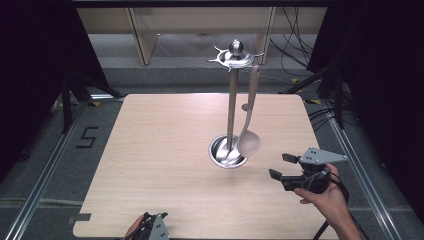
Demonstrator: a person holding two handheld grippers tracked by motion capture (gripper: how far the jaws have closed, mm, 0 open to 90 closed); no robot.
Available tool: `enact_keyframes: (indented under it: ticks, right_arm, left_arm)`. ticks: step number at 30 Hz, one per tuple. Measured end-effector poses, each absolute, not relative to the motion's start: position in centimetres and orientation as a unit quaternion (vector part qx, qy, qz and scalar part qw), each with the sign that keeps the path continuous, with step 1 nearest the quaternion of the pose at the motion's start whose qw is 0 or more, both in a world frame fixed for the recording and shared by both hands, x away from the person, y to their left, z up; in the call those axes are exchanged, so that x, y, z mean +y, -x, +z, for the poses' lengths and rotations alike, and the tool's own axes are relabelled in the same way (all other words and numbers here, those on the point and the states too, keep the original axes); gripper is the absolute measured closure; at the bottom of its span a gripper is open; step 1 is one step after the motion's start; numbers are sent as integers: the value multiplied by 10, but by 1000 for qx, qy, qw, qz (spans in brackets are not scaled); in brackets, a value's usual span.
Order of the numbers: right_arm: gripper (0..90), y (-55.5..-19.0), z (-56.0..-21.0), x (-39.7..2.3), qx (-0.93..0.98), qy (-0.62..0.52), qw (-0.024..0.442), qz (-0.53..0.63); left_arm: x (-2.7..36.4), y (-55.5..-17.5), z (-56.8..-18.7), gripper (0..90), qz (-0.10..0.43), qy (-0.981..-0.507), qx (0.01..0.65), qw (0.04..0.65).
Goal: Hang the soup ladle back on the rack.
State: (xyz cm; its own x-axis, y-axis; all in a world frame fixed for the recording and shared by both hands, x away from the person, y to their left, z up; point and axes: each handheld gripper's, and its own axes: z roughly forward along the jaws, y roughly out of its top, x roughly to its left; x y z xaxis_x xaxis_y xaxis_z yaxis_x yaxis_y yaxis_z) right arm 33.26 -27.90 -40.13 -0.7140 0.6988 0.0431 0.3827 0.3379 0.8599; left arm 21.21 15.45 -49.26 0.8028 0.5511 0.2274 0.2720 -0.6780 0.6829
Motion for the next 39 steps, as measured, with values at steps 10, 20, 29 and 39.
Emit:
enact_keyframes:
  ticks: [10, 20, 29, 39]
  right_arm:
    - [274, -324, -414, -288, 800, -352, 157, 460]
    - [271, -316, -427, -291, 802, -361, 148, 453]
    - [264, -309, -435, -287, 808, -358, 136, 448]
    - [255, -300, -452, -289, 811, -369, 126, 436]
  left_arm:
    - [154, -211, -494, 156, 206, -891, 236, 330]
    - [154, -211, -493, 156, 207, -889, 232, 336]
    - [155, -212, -492, 156, 214, -891, 227, 329]
    - [154, -211, -494, 156, 205, -891, 235, 330]
